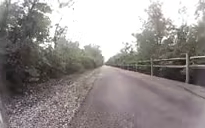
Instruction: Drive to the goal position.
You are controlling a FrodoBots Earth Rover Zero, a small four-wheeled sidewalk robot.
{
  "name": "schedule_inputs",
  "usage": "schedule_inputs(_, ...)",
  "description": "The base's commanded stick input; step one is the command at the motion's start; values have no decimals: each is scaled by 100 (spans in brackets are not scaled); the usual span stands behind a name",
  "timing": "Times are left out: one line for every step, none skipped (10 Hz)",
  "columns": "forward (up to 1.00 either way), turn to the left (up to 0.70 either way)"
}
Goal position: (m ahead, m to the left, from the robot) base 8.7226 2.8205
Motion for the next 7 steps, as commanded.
schedule_inputs(70,0)
schedule_inputs(70,0)
schedule_inputs(70,0)
schedule_inputs(70,1)
schedule_inputs(70,1)
schedule_inputs(70,2)
schedule_inputs(70,3)
